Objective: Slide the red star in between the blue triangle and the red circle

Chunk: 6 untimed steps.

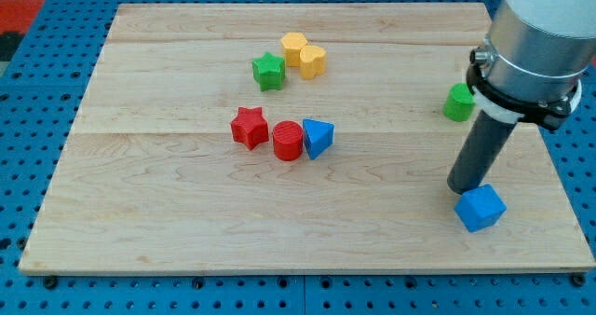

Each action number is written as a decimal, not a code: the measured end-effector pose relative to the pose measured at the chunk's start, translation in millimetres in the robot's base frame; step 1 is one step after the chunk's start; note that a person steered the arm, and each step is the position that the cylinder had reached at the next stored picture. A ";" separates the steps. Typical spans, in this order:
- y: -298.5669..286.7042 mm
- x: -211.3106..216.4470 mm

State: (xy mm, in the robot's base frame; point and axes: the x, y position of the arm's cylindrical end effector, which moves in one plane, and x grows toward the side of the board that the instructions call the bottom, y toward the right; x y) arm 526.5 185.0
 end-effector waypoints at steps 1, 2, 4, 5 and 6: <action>6.9 0.5; 4.4 -7.8; -53.6 -58.3; -84.4 -84.8; -121.5 -109.3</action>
State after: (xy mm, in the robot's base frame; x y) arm 417.2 63.5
